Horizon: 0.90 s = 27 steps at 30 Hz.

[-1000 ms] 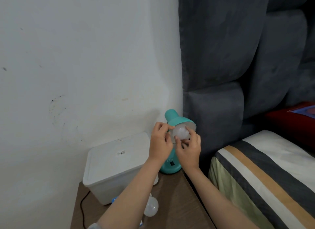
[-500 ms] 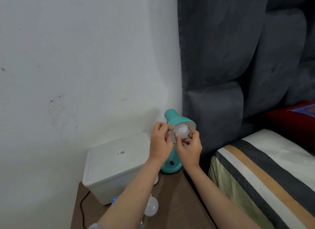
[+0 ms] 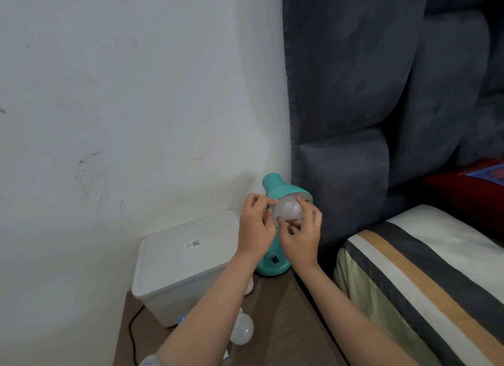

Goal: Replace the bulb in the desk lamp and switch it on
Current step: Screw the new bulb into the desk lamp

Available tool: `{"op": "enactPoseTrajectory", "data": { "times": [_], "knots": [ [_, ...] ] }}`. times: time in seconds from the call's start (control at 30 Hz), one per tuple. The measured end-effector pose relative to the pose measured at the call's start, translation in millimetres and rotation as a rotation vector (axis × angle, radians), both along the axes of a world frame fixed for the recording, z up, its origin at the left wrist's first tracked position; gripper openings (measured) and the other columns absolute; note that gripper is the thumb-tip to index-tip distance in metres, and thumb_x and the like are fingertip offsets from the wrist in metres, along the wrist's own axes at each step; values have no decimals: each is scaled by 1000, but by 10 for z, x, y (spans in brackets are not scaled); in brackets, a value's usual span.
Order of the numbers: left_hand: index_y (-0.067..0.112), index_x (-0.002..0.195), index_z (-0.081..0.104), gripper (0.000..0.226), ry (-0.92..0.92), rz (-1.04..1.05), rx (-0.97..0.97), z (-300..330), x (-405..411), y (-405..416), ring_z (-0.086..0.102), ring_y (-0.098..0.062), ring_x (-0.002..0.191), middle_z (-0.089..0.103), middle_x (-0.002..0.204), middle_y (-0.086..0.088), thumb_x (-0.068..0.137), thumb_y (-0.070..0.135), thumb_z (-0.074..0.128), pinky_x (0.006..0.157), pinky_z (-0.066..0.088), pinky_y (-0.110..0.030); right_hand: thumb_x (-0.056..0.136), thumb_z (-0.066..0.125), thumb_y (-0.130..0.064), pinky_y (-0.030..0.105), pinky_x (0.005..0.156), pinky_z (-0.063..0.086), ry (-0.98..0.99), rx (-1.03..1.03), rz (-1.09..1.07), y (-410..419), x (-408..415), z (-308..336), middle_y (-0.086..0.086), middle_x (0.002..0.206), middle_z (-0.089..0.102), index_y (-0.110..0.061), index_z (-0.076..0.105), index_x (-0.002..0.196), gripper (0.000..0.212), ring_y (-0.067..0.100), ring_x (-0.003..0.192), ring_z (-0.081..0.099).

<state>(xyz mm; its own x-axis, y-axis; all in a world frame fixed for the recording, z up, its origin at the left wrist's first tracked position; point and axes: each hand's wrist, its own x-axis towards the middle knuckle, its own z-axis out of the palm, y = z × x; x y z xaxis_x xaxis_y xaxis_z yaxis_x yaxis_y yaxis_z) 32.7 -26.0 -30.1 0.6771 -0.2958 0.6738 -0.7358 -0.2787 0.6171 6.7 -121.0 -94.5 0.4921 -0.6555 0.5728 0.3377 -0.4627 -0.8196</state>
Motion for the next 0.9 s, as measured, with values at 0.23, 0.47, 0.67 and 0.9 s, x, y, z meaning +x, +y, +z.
{"op": "enactPoseTrajectory", "data": {
  "times": [0.23,0.47,0.67,0.9],
  "knots": [
    [8,92,63,28,-12,-8,7,-6,2,-8,58,-15,86,48,94,3,80,-13,50,68,53,-28,78,76,-20,36,70,60,53,29,-39,1,1,3,1,113,48,-15,50,125,54,21,87,66],
    [10,92,63,30,-5,-11,-3,-25,17,-9,57,-15,84,47,93,3,79,-14,49,66,53,-32,78,76,-21,16,65,54,56,35,-50,-17,-7,39,9,107,57,-15,55,122,49,15,76,65],
    [10,91,63,29,1,-17,-16,-29,12,2,58,-15,85,48,93,2,80,-13,49,67,54,-33,77,77,-23,27,71,57,24,11,-53,-4,0,43,11,120,50,-10,49,126,58,20,91,62],
    [12,90,62,30,1,-6,-5,-50,35,-13,57,-13,85,48,93,2,79,-13,50,69,54,-38,80,74,-27,26,66,56,90,84,-63,-19,-10,73,12,110,56,-10,52,123,51,16,76,63]
  ]
}}
